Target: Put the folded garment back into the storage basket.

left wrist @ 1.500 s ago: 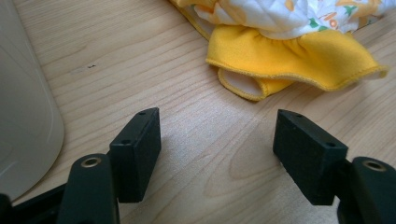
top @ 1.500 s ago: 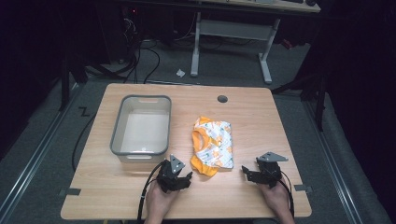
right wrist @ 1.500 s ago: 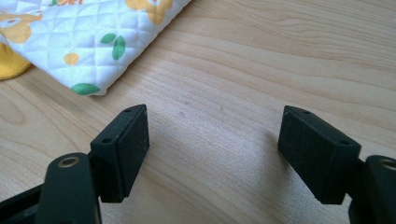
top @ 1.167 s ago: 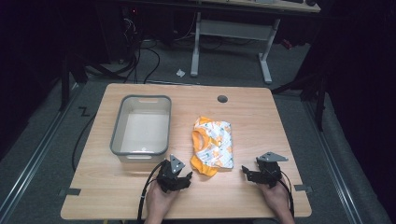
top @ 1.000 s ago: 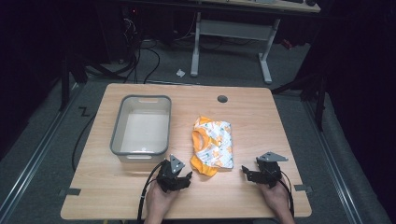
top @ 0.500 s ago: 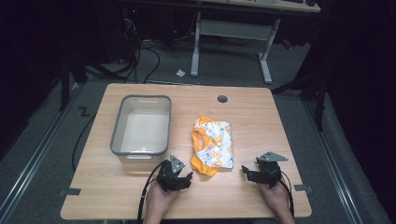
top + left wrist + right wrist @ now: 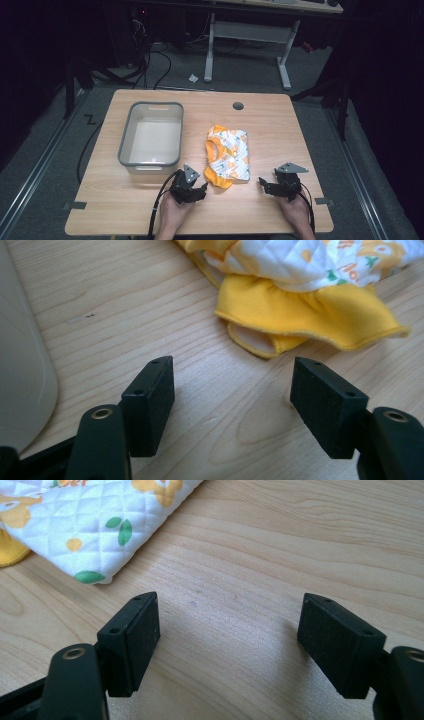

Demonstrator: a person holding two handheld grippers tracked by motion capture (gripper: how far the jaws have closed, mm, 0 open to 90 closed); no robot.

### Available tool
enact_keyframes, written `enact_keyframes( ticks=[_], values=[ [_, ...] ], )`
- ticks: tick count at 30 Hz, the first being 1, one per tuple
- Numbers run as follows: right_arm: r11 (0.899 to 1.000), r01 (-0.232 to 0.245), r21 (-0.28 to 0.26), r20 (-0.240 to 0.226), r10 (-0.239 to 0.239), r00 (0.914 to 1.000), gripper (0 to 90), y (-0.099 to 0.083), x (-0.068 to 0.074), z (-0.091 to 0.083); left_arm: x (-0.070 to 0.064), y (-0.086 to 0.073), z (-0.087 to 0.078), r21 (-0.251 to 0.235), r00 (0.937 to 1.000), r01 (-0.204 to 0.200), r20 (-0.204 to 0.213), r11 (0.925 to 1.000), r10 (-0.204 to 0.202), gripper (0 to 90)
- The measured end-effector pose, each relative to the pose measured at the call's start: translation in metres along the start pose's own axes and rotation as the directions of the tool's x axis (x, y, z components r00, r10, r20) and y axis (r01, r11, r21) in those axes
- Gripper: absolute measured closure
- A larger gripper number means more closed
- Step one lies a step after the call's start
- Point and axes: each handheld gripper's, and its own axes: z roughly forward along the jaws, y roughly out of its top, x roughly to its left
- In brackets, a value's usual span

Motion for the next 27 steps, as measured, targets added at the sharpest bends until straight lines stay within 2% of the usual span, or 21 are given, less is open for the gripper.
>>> enact_keyframes(
  ticks=[5, 11, 15, 22, 27],
  values=[
    [1.0, 0.001, 0.0, 0.0, -0.001, 1.0, 25.1, 0.0, 0.0, 0.0, -0.003, 0.003, -0.003, -0.014, 1.0, -0.004, 0.009, 0.9999, 0.004, 33.6],
    [1.0, 0.0, 0.0, 0.0, 0.0, 1.0, 25.0, 0.0, 0.0, 0.0, -0.006, 0.015, -0.006, -0.018, 0.9986, 0.011, 0.051, 0.9998, -0.01, 33.1],
    [1.0, 0.001, 0.0, 0.0, -0.001, 1.0, 25.0, 0.0, 0.0, 0.0, -0.009, 0.021, -0.003, -0.02, 0.9978, 0.019, 0.064, 0.9996, -0.018, 31.4],
    [1.0, 0.001, 0.0, -0.001, -0.001, 1.0, 25.0, 0.0, 0.0, 0.0, -0.014, 0.034, -0.002, -0.036, 0.9979, 0.018, 0.062, 0.9992, -0.016, 30.6],
    [1.0, 0.002, 0.0, -0.001, -0.002, 1.0, 25.0, 0.0, 0.0, 0.0, -0.014, 0.048, 0.001, -0.042, 0.9989, -0.003, 0.046, 0.9991, 0.004, 28.8]
  ],
)
